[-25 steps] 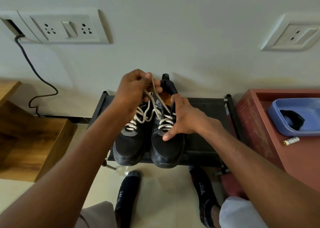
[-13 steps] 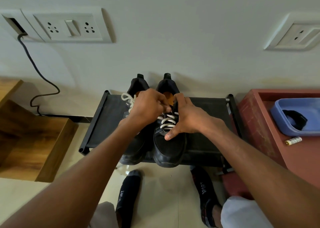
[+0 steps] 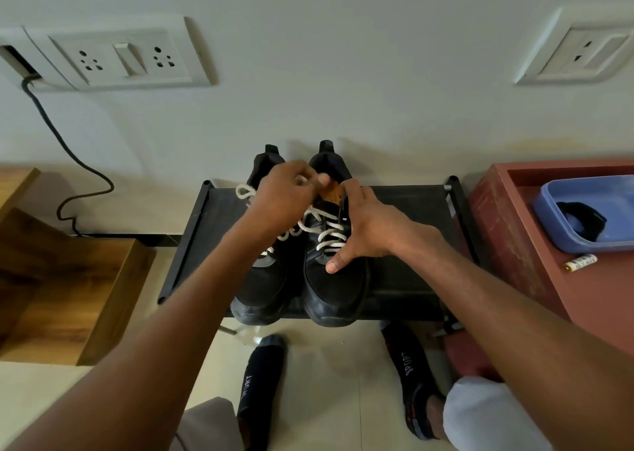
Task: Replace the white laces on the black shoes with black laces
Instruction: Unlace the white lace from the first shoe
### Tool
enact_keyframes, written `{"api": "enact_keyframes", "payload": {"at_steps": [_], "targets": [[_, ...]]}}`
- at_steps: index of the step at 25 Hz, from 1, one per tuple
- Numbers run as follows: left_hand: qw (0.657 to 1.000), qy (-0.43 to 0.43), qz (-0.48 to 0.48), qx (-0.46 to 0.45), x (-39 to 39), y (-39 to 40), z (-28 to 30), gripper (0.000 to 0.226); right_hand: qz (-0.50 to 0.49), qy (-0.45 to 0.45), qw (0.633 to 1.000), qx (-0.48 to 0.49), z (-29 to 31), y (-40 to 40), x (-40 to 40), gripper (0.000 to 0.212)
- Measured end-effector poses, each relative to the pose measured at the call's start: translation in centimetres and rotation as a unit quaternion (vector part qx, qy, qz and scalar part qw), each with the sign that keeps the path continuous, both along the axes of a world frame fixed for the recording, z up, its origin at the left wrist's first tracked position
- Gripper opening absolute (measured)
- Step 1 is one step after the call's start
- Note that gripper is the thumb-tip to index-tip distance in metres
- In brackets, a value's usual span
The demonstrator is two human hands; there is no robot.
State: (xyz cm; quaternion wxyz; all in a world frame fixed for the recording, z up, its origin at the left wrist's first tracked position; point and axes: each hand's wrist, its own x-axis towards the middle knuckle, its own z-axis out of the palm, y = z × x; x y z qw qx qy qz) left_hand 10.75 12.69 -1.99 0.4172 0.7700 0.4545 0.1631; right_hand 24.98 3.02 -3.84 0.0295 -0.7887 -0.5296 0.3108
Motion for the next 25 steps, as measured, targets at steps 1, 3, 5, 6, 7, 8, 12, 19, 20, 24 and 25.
{"api": "enact_keyframes", "payload": {"at_steps": [1,3,5,6,7,8,12,19,20,24,25], "targets": [[0.995,0.055,-0.051,0.069,0.0,-0.2,-0.2,0.013,0.000,-0.004,1.000,-0.002,0.0,0.0,-0.1,0.131],[0.966,0.146,-0.129,0.170,0.0,-0.7,-0.7,0.013,0.004,-0.011,1.000,-0.003,0.0,0.0,-0.2,0.128],[0.950,0.172,-0.145,0.215,0.0,-0.8,-1.2,0.019,0.006,-0.012,1.000,0.000,0.1,0.0,-0.2,0.126],[0.954,0.162,-0.126,0.219,0.0,-0.7,-1.5,0.015,0.006,-0.011,1.000,0.001,0.1,0.0,-0.2,0.126],[0.962,0.145,-0.103,0.208,0.1,-0.6,-1.6,0.009,0.006,-0.009,1.000,0.002,0.2,0.0,-0.3,0.127],[0.970,0.129,-0.083,0.187,0.3,-0.6,-1.7,0.003,0.004,-0.008,1.000,0.002,0.2,0.0,-0.3,0.128],[0.991,0.123,-0.004,0.054,1.4,-1.2,-1.4,0.015,-0.003,-0.004,1.000,-0.003,0.2,0.0,-0.3,0.127],[0.979,0.192,0.048,0.055,-2.4,0.7,2.4,0.011,0.023,0.033,0.999,0.000,0.5,-0.1,0.2,0.122],[0.961,0.249,0.043,0.111,-2.5,0.1,2.6,0.014,0.026,0.038,0.999,0.003,0.8,0.0,0.2,0.117],[0.911,0.324,0.033,0.254,-2.7,-1.1,2.7,0.019,0.014,0.021,0.988,0.151,1.4,0.6,-0.4,0.026],[0.901,0.331,0.040,0.278,-2.8,-1.1,2.9,0.022,0.007,0.010,0.984,0.176,1.5,0.7,-0.9,0.006]]}}
